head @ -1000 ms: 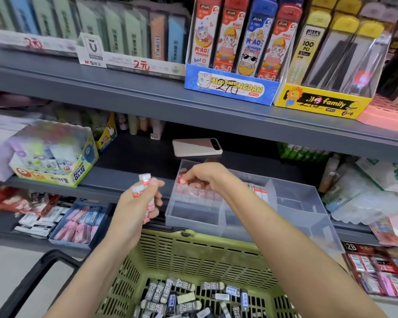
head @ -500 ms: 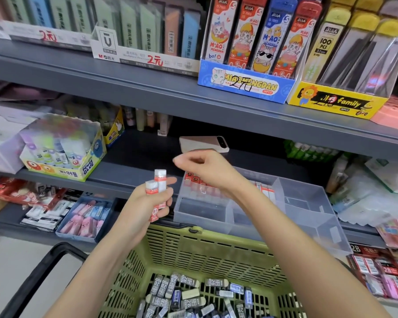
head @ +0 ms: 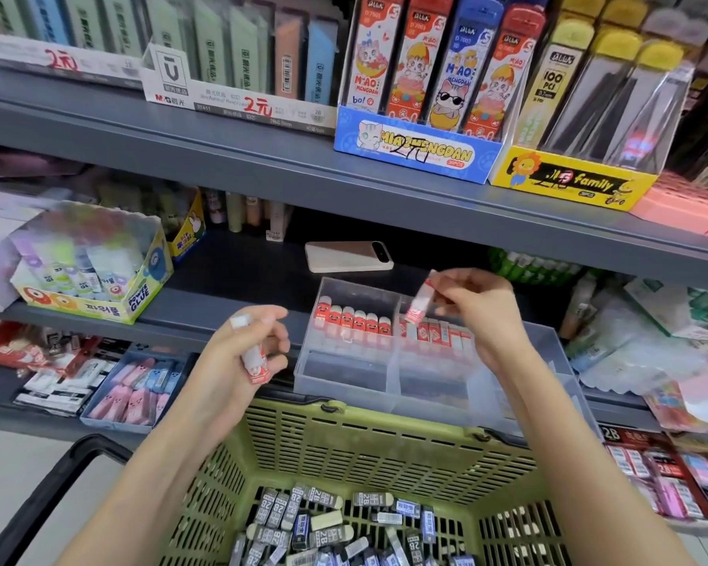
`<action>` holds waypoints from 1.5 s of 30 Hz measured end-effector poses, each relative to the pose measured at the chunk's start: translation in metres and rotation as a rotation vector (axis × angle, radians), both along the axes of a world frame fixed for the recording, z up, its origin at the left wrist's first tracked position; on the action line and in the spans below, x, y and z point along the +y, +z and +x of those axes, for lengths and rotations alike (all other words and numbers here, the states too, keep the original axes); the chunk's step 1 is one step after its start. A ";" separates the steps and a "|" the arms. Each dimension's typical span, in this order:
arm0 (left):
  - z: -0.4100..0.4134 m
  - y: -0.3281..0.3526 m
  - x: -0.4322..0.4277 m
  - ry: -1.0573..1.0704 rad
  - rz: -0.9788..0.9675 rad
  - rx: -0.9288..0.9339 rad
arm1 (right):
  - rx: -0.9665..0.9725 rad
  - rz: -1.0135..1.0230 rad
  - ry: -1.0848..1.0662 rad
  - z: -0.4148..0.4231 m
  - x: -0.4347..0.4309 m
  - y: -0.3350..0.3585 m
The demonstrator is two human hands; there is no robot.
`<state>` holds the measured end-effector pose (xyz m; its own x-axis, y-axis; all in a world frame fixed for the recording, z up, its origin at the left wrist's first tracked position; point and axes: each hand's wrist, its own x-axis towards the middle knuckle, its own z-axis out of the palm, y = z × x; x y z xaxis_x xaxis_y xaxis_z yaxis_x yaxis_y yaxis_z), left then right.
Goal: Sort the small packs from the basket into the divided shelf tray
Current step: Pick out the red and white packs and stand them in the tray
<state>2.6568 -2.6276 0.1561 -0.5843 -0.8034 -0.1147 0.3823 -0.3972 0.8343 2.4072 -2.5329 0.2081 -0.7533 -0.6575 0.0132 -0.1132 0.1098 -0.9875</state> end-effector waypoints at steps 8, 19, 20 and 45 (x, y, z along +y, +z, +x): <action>-0.002 -0.003 0.000 -0.011 0.111 0.088 | 0.460 0.444 0.081 -0.007 -0.024 -0.027; -0.007 0.002 0.006 0.055 0.103 0.006 | 0.315 0.411 0.101 0.001 -0.013 -0.029; -0.008 0.003 0.007 0.058 0.079 0.000 | 0.452 0.421 0.048 0.005 -0.011 -0.025; -0.011 -0.017 0.016 0.026 -0.798 -0.756 | 0.437 0.631 0.056 -0.004 0.005 -0.012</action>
<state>2.6462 -2.6114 0.1393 -0.5637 -0.8169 0.1226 -0.3350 0.3617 0.8700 2.4029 -2.5282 0.1965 -0.7311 -0.6766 -0.0880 -0.5009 0.6198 -0.6041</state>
